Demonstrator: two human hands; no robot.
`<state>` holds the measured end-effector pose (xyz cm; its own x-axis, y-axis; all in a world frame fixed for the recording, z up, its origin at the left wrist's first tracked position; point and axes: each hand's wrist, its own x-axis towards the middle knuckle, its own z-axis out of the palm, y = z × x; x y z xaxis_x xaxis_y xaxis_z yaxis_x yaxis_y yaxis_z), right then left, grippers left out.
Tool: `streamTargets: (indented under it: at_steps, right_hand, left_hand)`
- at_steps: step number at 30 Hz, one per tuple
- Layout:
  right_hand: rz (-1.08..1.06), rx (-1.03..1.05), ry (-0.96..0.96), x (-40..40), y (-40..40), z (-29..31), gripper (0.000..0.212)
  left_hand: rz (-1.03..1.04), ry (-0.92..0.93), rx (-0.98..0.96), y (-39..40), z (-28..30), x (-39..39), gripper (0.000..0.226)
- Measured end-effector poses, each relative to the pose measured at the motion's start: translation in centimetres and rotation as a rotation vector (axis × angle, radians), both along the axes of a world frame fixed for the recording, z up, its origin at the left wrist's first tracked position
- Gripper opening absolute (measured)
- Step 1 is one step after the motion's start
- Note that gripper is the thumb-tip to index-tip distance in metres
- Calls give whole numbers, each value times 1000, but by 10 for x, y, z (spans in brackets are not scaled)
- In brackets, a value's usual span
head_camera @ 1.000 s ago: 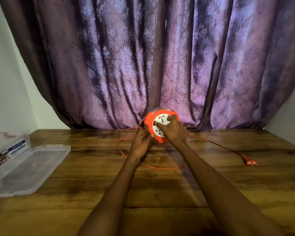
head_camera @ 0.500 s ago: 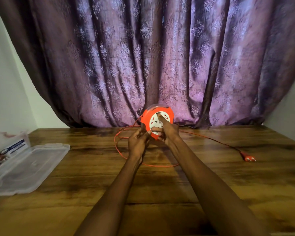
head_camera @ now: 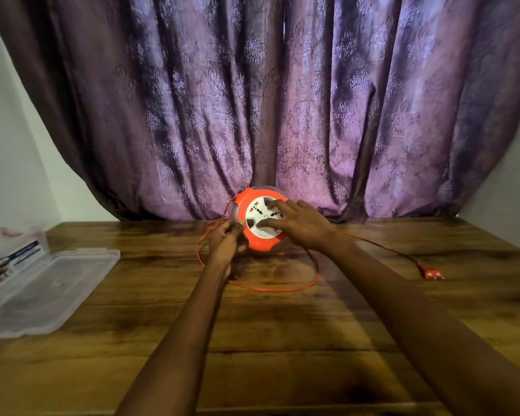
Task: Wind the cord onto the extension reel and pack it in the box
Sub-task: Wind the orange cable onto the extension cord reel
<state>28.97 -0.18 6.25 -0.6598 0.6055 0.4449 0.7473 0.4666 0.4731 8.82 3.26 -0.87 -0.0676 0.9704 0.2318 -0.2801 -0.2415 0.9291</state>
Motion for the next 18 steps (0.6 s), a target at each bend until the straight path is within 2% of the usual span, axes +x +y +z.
streamTargets:
  at_steps: [5, 9, 11, 14, 18]
  right_hand:
    - [-119, 54, -193, -3, -5, 4, 52]
    - [-196, 75, -137, -9, 4, -4, 51]
    - [-245, 77, -65, -10, 5, -6, 59]
    - [-353, 4, 222, -17, -2, -2, 66]
    - [-521, -281, 919, -42, -8, 6, 71]
  left_hand:
    - [-26, 41, 37, -4, 0, 5, 8]
    - [-58, -31, 75, -9, 0, 11, 7]
    - [-65, -82, 53, -10, -3, 14, 4]
    - [-73, -144, 17, -11, -5, 23, 15]
    - [-29, -161, 25, -12, -3, 27, 34]
